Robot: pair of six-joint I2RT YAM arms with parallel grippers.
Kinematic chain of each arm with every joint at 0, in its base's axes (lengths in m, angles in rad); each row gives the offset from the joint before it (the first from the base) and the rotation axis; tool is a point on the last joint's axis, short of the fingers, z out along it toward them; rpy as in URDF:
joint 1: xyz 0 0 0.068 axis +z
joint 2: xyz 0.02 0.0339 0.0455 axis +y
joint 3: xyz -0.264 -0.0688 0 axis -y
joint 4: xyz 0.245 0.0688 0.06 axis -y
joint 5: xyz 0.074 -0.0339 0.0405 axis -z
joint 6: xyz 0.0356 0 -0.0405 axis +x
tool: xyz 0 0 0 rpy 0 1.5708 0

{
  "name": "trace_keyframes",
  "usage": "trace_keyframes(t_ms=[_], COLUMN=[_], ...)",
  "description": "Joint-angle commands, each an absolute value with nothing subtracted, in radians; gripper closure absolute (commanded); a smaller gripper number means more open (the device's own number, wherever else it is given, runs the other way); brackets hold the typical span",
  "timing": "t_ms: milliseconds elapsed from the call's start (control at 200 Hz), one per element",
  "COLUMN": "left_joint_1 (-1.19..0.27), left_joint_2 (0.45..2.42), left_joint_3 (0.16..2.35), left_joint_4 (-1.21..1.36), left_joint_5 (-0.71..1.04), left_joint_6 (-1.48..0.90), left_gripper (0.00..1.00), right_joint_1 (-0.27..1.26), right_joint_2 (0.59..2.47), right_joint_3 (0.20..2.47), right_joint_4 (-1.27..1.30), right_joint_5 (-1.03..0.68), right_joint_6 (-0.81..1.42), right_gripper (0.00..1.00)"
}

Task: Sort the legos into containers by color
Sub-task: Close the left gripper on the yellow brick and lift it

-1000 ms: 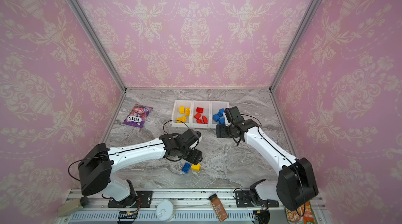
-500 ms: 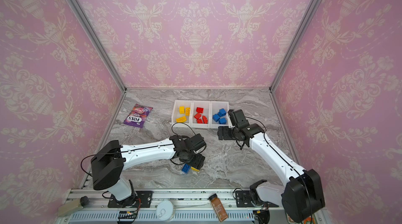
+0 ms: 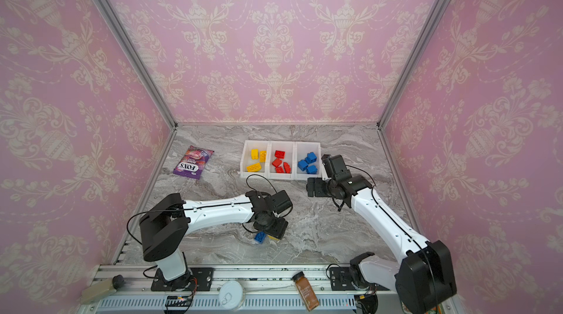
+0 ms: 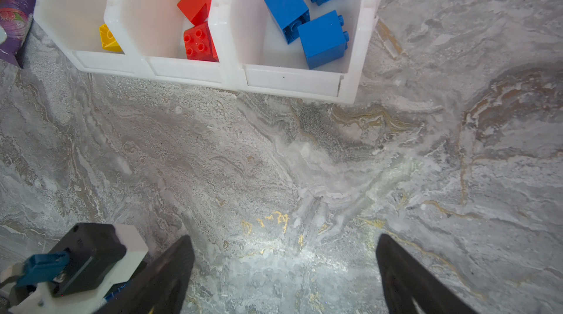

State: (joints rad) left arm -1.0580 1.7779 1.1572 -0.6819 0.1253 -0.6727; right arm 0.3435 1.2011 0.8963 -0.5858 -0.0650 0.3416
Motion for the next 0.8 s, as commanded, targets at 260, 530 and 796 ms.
trace_keyframes(t_ms=[260, 530, 796], left_joint_1=[-1.069, -1.069, -1.069], left_joint_2=[1.818, 1.834, 1.811], left_joint_3=[1.183, 1.176, 1.175], left_joint_4=[-0.707, -0.69, -0.701], left_joint_5=[0.137, 0.137, 0.114], left_joint_6=[-0.686, -0.68, -0.672], left_gripper=[0.36, 0.44, 0.57], right_joint_1=[0.328, 0.326, 0.326], right_joint_2=[1.164, 1.164, 1.168], right_joint_3=[0.865, 0.868, 0.866], right_joint_4=[-0.576, -0.576, -0.572], right_joint_5=[-0.08, -0.087, -0.093], right_joint_6=[0.342, 0.35, 0.36], right_gripper=[0.05, 0.05, 0.05])
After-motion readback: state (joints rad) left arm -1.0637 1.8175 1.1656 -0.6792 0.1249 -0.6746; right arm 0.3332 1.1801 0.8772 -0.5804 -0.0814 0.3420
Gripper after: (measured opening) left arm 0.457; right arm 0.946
